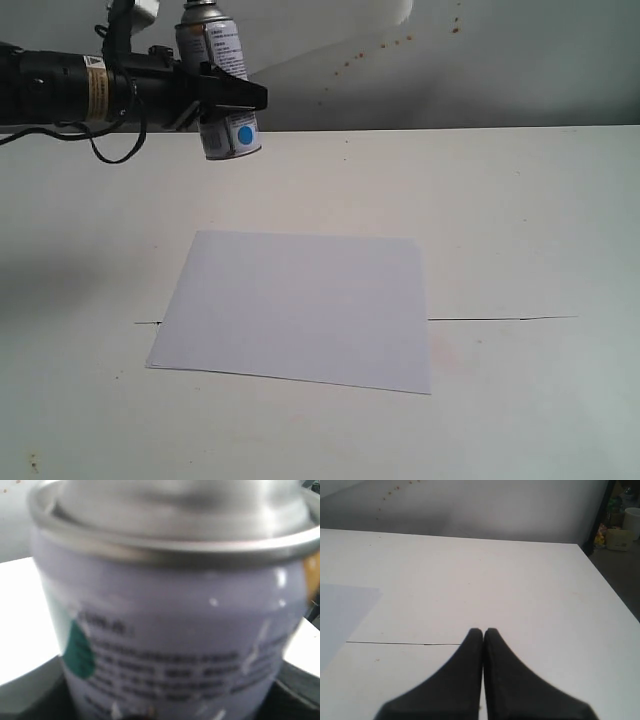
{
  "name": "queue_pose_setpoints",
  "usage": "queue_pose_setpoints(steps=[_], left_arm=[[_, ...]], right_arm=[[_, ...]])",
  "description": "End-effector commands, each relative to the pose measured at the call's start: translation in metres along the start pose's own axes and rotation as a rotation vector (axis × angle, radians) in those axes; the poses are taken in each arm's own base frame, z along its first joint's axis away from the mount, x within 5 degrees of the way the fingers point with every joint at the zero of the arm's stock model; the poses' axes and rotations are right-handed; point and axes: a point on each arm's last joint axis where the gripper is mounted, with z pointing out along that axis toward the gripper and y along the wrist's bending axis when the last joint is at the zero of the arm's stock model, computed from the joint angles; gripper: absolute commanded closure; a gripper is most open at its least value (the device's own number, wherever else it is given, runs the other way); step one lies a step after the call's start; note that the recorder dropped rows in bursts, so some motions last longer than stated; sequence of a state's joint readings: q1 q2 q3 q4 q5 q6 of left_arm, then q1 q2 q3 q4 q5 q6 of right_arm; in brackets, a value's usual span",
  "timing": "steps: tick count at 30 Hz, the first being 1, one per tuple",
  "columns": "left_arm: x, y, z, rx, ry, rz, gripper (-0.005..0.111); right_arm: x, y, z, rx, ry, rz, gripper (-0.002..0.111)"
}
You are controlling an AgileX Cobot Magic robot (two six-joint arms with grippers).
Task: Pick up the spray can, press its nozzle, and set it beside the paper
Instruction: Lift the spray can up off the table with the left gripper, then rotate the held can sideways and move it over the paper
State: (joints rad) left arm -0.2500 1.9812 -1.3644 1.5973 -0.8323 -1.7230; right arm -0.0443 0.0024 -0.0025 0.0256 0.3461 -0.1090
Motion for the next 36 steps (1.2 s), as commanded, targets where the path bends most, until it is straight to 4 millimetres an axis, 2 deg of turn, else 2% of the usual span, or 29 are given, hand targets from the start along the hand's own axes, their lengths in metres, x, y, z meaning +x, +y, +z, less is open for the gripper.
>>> queue_pose_setpoints(steps=[1, 7, 13, 18, 21, 23, 27, 32, 36], left_arm=[[0.008, -0.006, 0.001, -0.032, -0.085, -0.008, 0.107], [0.022, -0.02, -0.002, -0.13, -0.197, 0.106, 0.107], [0.027, -0.044, 0.001, -0.234, -0.092, 0.335, 0.107], [0.031, -0.048, -0.002, -0.266, 0.037, 0.561, 0.107], [0.032, -0.048, -0.002, -0.264, 0.041, 0.495, 0.107], [0.031, -0.043, -0.005, -0.31, 0.009, 0.306, 0.107], [0.032, -0.04, -0.005, -0.361, 0.009, 0.217, 0.107], [0.032, -0.041, -0.005, -0.353, 0.004, 0.196, 0.107], [0.032, -0.047, -0.003, -0.263, 0.017, 0.29, 0.107]], right_arm=[[0.0, 0.0, 0.0, 0.006, -0.005, -0.007, 0.108], [0.0, 0.0, 0.0, 0.006, -0.005, -0.007, 0.108], [0.0, 0.0, 0.0, 0.006, -0.005, -0.007, 0.108], [0.0, 0.0, 0.0, 0.006, -0.005, -0.007, 0.108], [0.0, 0.0, 0.0, 0.006, -0.005, -0.007, 0.108], [0.0, 0.0, 0.0, 0.006, -0.005, -0.007, 0.108], [0.0, 0.0, 0.0, 0.006, -0.005, -0.007, 0.108], [0.0, 0.0, 0.0, 0.006, -0.005, -0.007, 0.108], [0.0, 0.0, 0.0, 0.006, -0.005, -0.007, 0.108]])
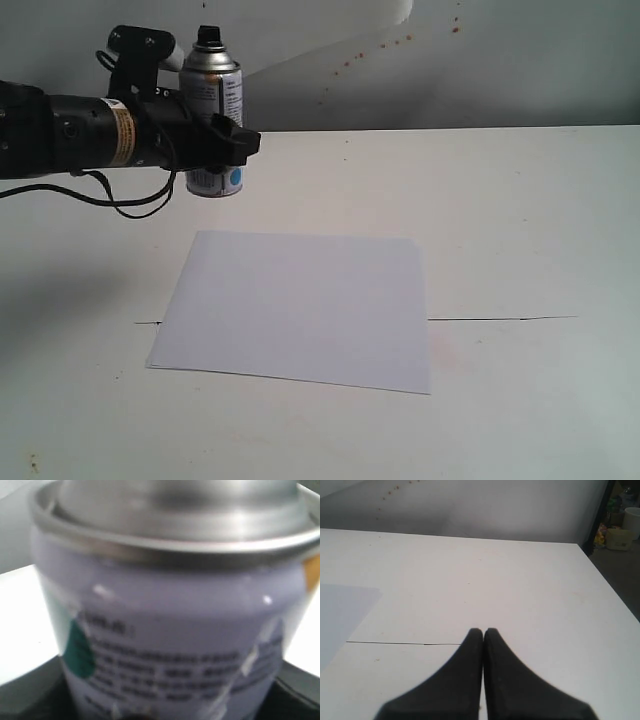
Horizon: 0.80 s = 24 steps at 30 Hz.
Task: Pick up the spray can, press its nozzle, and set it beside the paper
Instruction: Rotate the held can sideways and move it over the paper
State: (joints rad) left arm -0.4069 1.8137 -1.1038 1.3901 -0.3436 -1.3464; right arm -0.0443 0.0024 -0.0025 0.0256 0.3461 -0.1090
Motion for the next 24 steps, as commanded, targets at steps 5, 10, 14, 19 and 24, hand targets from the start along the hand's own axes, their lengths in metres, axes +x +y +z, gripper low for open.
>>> queue_pose_setpoints(steps=[5, 10, 14, 19, 24], left_arm=[[-0.013, -0.016, -0.007, 0.157, -0.11, 0.119, 0.107], [-0.012, -0.009, -0.001, 0.09, -0.151, 0.138, 0.107], [0.003, 0.002, 0.007, -0.014, -0.129, 0.186, 0.107], [0.026, 0.014, 0.008, -0.135, 0.014, 0.341, 0.107], [0.037, 0.02, 0.005, -0.205, 0.171, 0.519, 0.107]], right_arm=[[0.0, 0.0, 0.0, 0.006, -0.005, -0.007, 0.108], [0.0, 0.0, 0.0, 0.006, -0.005, -0.007, 0.108], [0.0, 0.0, 0.0, 0.006, -0.005, -0.007, 0.108], [0.0, 0.0, 0.0, 0.006, -0.005, -0.007, 0.108], [0.0, 0.0, 0.0, 0.006, -0.005, -0.007, 0.108]])
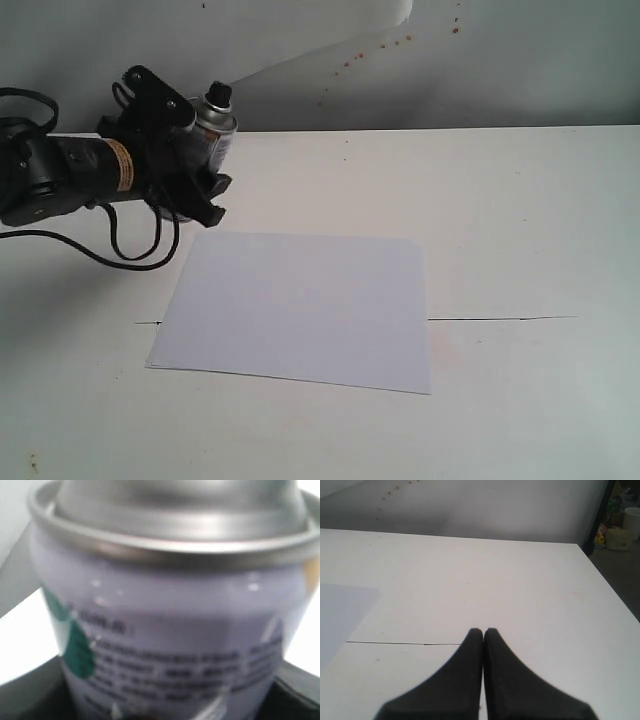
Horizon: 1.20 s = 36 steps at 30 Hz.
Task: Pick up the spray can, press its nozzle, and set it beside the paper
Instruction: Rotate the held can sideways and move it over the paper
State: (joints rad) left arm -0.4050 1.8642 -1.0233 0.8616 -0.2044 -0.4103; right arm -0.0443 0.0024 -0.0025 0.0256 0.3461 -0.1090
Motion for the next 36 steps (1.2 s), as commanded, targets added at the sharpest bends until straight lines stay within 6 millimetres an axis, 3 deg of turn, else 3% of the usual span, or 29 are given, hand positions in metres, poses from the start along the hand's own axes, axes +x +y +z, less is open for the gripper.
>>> queue_pose_setpoints(steps=[1, 13, 20, 25, 31, 36], left_arm=[[0.002, 0.001, -0.006, -0.04, 0.101, 0.184, 0.107], [-0.021, -0.023, -0.017, -0.022, 0.09, 0.411, 0.107], [-0.019, -0.041, -0.018, -0.049, 0.232, 0.576, 0.107], [-0.021, -0.06, -0.019, -0.038, 0.275, 0.601, 0.107], [-0.024, -0.086, -0.022, 0.027, 0.292, 0.631, 0.107], [-0.022, -0.101, -0.024, 0.148, 0.308, 0.777, 0.107]], right_arm=[[0.0, 0.0, 0.0, 0.006, -0.005, -0.007, 0.108], [0.0, 0.0, 0.0, 0.006, -0.005, -0.007, 0.108], [0.0, 0.0, 0.0, 0.006, -0.005, -0.007, 0.108], [0.0, 0.0, 0.0, 0.006, -0.005, -0.007, 0.108], [0.0, 0.0, 0.0, 0.006, -0.005, -0.007, 0.108], [0.0, 0.0, 0.0, 0.006, -0.005, -0.007, 0.108]])
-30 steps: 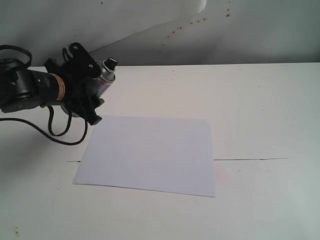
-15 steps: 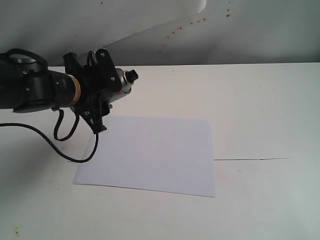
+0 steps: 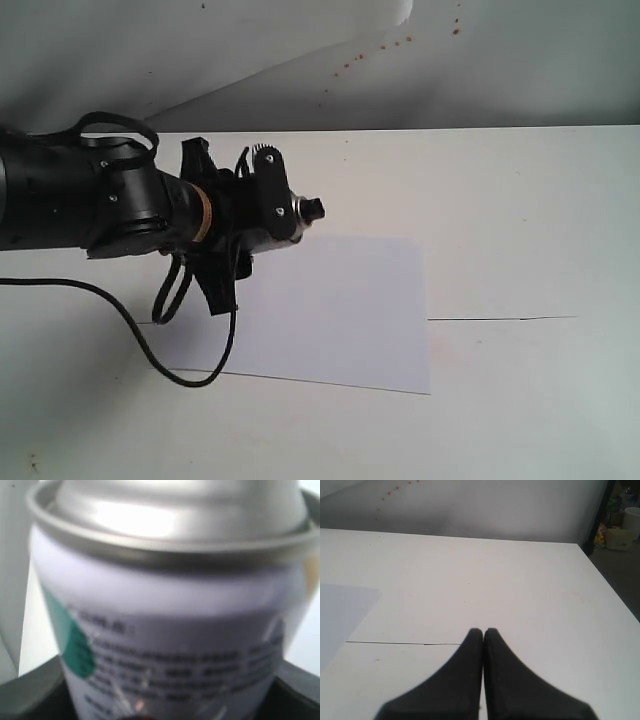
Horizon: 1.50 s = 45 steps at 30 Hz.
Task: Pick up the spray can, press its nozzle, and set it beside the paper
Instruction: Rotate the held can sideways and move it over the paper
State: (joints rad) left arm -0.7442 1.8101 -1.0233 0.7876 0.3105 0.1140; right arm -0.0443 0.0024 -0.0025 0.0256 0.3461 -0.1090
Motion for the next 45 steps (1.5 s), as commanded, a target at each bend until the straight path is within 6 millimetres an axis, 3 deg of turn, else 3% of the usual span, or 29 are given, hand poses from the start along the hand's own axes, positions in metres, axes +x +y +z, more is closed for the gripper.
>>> queue_pose_setpoints(steps=[1, 5, 12, 17, 28, 45], left_arm=[[-0.006, -0.004, -0.008, 0.055, -0.014, 0.131, 0.107], [-0.006, 0.008, -0.012, 0.107, 0.032, 0.174, 0.107], [-0.016, 0.035, -0.027, 0.181, 0.03, 0.093, 0.107], [-0.018, 0.03, -0.025, 0.239, 0.016, 0.078, 0.107], [-0.007, 0.002, 0.018, 0.397, 0.143, 0.094, 0.107], [-0.009, 0.003, 0.019, 0.39, 0.123, 0.075, 0.107]], right_arm=[[0.0, 0.0, 0.0, 0.006, -0.005, -0.007, 0.108], [0.0, 0.0, 0.0, 0.006, -0.005, -0.007, 0.108], [0.0, 0.0, 0.0, 0.006, -0.005, -0.007, 0.108], [0.0, 0.0, 0.0, 0.006, -0.005, -0.007, 0.108], [0.0, 0.0, 0.0, 0.006, -0.005, -0.007, 0.108], [0.0, 0.0, 0.0, 0.006, -0.005, -0.007, 0.108]])
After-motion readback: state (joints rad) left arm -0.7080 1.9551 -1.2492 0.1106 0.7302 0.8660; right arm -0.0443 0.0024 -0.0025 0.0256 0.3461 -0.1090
